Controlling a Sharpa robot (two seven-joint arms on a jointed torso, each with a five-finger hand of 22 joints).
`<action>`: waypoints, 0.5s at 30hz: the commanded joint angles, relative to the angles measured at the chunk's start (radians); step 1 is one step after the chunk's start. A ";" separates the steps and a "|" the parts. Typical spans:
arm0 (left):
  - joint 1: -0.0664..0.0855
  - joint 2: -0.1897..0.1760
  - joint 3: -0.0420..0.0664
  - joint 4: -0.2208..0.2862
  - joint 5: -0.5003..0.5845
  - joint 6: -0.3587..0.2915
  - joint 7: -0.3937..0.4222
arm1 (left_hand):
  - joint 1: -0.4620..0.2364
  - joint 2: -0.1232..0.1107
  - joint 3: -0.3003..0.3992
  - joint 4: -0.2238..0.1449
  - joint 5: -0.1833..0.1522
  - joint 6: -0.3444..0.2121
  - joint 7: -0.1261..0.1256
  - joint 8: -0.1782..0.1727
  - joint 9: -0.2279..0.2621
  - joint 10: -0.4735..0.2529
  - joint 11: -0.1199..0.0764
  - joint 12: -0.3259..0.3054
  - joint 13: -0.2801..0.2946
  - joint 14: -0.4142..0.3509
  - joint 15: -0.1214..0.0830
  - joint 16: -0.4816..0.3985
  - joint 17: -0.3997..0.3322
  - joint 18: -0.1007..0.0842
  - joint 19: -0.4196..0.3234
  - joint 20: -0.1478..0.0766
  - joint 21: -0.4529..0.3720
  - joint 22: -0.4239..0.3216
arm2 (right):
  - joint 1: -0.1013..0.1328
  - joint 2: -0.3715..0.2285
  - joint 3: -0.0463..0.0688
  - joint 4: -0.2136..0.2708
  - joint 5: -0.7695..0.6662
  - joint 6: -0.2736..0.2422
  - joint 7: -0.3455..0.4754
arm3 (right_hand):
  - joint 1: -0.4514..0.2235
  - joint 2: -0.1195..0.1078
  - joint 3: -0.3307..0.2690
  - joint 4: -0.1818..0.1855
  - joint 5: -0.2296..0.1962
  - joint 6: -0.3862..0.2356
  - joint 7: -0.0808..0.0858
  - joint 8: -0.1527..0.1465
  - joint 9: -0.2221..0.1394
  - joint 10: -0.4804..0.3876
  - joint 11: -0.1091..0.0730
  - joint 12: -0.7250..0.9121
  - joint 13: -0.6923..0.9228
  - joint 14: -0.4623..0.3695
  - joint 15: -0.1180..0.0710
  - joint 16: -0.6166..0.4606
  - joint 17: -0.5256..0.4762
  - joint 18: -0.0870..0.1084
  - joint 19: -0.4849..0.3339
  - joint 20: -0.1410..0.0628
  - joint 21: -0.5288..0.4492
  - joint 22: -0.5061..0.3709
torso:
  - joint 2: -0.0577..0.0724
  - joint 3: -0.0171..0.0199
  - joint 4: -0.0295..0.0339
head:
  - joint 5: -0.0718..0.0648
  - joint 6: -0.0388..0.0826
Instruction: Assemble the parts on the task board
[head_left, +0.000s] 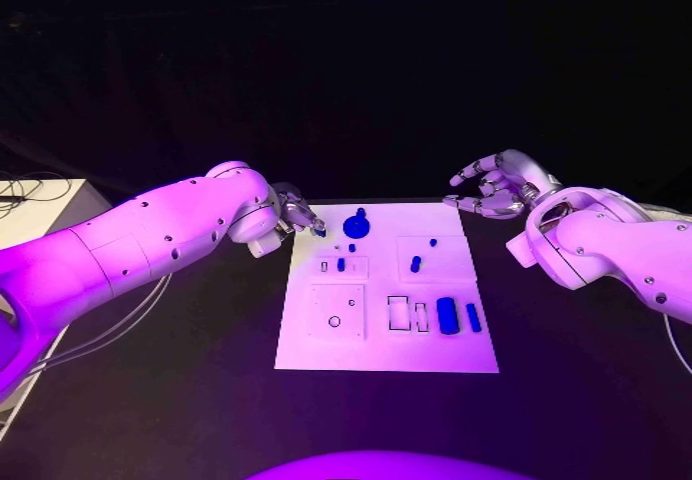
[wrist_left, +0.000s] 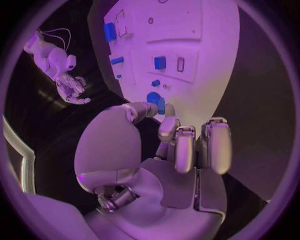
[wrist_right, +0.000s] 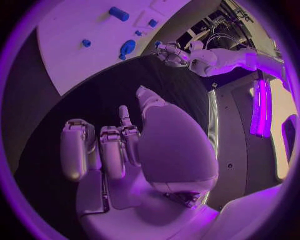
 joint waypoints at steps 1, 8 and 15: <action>-0.002 -0.022 -0.012 0.042 0.004 -0.061 -0.015 | -0.011 0.002 0.168 -0.176 0.009 0.030 -0.019 0.004 0.036 0.010 0.000 0.007 0.005 0.104 -0.006 0.003 0.263 -0.013 0.008 0.000 0.003 0.010 | -0.001 0.000 0.000 -0.003 -0.005 0.012 0.006 | -0.009 -0.003 0.000 0.004 -0.001 -0.007 -0.001 0.001 0.002 0.005 -0.002 -0.003 0.168 0.102 -0.005 0.004 0.263 0.001 0.037 -0.001 -0.004 0.108 | -0.006 -0.0028 0.0087 | -0.002 -0.006; -0.014 -0.050 -0.038 0.099 -0.021 -0.104 -0.016 | -0.013 0.001 0.169 -0.178 0.013 0.033 -0.020 0.006 0.037 0.017 -0.001 0.012 0.014 0.104 -0.007 0.003 0.263 -0.013 0.008 -0.001 0.003 0.011 | -0.002 0.001 0.000 -0.009 -0.004 0.012 0.007 | -0.010 -0.003 0.000 0.004 -0.001 -0.007 -0.001 0.002 0.002 0.005 -0.002 -0.003 0.168 0.102 -0.005 0.004 0.263 0.001 0.037 -0.001 -0.004 0.108 | -0.013 -0.0044 0.0187 | -0.001 -0.015; -0.025 -0.052 -0.070 0.130 -0.065 -0.132 -0.015 | -0.014 0.000 0.170 -0.179 0.014 0.034 -0.021 0.006 0.037 0.019 -0.002 0.014 0.018 0.104 -0.008 0.003 0.263 -0.014 0.009 -0.002 0.003 0.012 | -0.003 0.004 0.000 -0.011 -0.004 0.012 0.008 | -0.010 -0.003 0.000 0.004 -0.001 -0.007 -0.001 0.002 0.002 0.005 -0.002 -0.003 0.168 0.102 -0.005 0.004 0.263 0.001 0.037 -0.001 -0.004 0.108 | -0.013 -0.0046 0.0175 | -0.001 -0.018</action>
